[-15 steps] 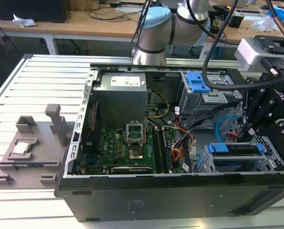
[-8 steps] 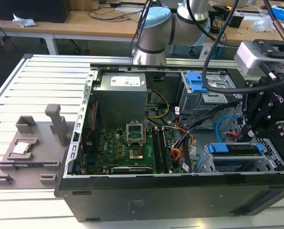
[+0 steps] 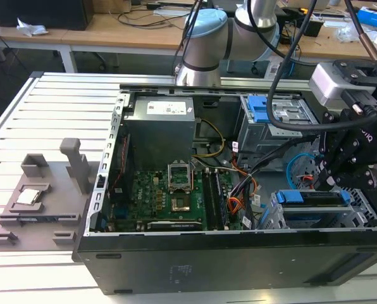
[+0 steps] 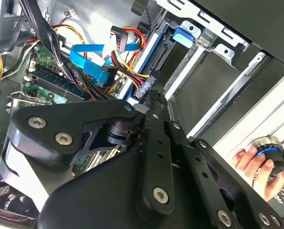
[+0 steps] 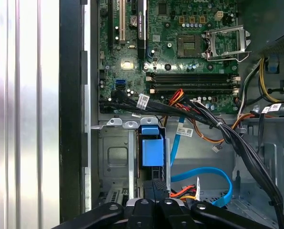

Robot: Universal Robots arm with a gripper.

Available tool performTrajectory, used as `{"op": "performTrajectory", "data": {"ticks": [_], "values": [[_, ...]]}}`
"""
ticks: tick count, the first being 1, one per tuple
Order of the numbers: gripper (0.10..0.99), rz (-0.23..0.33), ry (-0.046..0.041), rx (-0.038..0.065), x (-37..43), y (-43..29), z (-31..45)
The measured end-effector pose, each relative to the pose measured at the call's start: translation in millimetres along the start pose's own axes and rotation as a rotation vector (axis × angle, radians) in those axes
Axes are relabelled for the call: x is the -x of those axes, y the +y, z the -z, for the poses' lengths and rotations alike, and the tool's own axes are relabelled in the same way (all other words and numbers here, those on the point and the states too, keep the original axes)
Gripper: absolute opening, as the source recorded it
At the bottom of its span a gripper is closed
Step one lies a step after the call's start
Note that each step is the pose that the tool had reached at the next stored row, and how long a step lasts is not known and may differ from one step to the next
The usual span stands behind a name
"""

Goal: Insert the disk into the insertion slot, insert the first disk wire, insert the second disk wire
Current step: 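Insert the disk into the insertion slot, then insert the first disk wire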

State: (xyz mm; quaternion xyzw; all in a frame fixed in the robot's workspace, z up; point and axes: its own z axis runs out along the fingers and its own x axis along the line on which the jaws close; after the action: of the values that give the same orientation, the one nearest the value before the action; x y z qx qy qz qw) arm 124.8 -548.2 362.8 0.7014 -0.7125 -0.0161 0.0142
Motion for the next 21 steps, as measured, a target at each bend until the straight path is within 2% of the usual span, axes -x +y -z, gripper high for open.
{"op": "performTrajectory", "data": {"ticks": [11, 14, 15, 17, 20, 21], "values": [[0.114, 0.000, 0.0000, 0.000, 0.0, 0.0, -0.2], [0.298, 0.000, -0.0002, 0.000, 0.0, 0.0, 0.0], [0.298, 0.000, 0.0000, 0.000, 0.2, 0.1, 2.7], [0.298, 0.000, 0.0005, 0.000, 4.6, 0.3, 5.7], [0.298, 0.000, 0.0007, 0.000, 12.2, 0.4, 5.8], [0.298, 0.000, 0.0008, 0.000, 18.2, 0.5, 5.8]]}}
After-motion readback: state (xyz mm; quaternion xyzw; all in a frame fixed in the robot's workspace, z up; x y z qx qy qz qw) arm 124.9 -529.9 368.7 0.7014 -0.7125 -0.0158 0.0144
